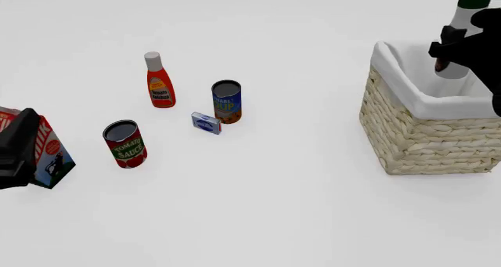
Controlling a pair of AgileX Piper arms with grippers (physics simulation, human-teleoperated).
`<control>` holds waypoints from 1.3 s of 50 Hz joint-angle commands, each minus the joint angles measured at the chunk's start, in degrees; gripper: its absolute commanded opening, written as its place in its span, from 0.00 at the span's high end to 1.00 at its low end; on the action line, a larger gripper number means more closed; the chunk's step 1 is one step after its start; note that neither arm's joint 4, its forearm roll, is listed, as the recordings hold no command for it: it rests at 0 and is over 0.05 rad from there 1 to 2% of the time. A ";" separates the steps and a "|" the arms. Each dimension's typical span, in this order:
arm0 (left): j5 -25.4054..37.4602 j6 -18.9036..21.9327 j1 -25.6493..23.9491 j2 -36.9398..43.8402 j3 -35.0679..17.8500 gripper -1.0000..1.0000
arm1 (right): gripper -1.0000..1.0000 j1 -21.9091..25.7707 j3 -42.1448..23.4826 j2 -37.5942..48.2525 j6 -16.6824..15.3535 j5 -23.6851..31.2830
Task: Pick the salad dressing and place it in the basket.
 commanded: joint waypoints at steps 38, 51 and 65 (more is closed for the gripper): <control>2.66 -0.31 0.15 -1.84 -1.00 0.00 | 0.00 -0.85 1.64 3.22 2.61 -2.61; 2.17 -0.34 -0.01 -1.59 -0.76 0.00 | 0.00 -0.30 2.63 1.14 2.23 -2.38; 2.48 -0.32 0.10 -2.00 -0.53 0.00 | 0.00 0.92 11.79 -18.89 2.35 2.13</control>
